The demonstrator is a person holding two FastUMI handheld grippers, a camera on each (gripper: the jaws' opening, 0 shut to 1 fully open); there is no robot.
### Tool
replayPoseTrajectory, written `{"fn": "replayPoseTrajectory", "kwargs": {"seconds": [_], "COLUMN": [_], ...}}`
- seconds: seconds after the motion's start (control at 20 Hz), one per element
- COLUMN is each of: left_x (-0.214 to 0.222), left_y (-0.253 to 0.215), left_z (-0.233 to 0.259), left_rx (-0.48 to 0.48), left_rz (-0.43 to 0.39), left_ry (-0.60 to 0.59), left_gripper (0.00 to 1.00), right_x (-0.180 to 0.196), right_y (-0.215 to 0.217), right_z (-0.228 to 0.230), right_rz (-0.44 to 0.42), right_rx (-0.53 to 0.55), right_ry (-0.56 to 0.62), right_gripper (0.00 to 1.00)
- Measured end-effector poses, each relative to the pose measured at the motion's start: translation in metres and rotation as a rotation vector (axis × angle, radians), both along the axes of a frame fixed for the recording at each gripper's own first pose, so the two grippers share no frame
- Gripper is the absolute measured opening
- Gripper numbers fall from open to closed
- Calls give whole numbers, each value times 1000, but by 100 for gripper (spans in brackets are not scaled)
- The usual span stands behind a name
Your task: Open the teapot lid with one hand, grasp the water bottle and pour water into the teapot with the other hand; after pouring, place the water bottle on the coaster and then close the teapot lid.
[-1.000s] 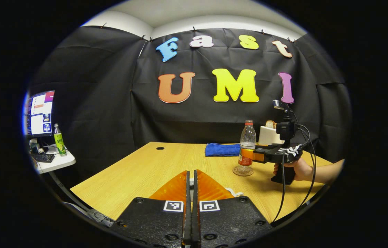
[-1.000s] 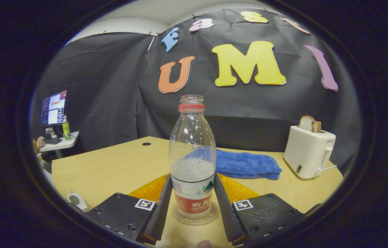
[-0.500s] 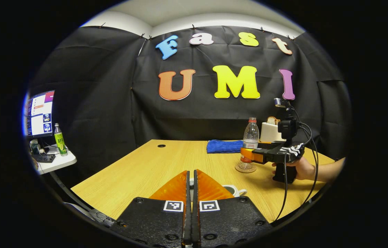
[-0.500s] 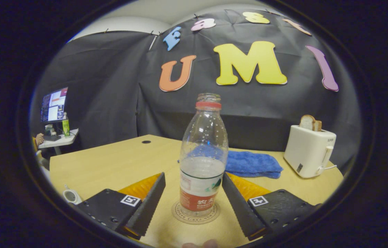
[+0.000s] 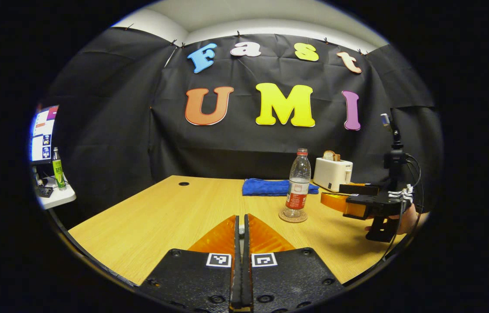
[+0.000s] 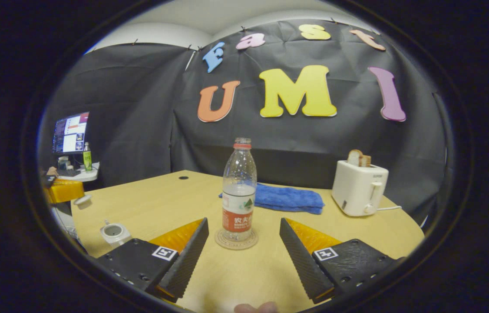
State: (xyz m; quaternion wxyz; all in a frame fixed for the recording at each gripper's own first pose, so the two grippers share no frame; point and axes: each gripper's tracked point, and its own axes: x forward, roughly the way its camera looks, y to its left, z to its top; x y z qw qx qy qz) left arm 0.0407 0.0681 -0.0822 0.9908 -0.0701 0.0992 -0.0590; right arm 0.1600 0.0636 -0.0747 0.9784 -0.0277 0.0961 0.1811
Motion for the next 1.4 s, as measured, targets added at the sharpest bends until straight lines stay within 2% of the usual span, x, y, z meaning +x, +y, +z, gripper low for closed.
{"fn": "replayPoseTrajectory", "kwargs": {"seconds": [0.15, 0.35, 0.5, 0.95, 1.1, 1.15, 1.2, 1.3, 1.35, 1.4], "left_x": [11, 20, 21, 19, 19, 18, 18, 13, 11, 10], "left_y": [-20, -27, -31, -28, -29, -25, -21, -5, -3, -7], "left_z": [-15, -35, -40, -46, -50, -51, -51, -38, -20, -6], "left_rx": [-16, -22, -34, -9, -10, -2, 3, 26, 28, 16], "left_rz": [-36, -33, -33, -9, 2, 22, 48, 133, 149, 149], "left_ry": [16, 47, 54, 75, 81, 84, 88, 63, 37, 8], "left_gripper": [3, 3, 4, 4, 9, 13, 27, 76, 100, 98], "right_x": [-37, -66, -75, -85, -90, -91, -92, -97, -99, -100], "right_y": [-25, -53, -63, -57, -57, -57, -57, -57, -59, -62], "right_z": [6, 20, 24, 23, 24, 25, 25, 26, 29, 30], "right_rz": [-51, -105, -136, -132, -140, -142, -145, -158, -175, -196], "right_rx": [8, -8, -27, -11, 6, 14, 20, 33, 43, 50], "right_ry": [-37, -85, -115, -123, -121, -121, -120, -120, -120, -116], "right_gripper": [98, 98, 98, 98, 98, 98, 98, 98, 98, 98]}}
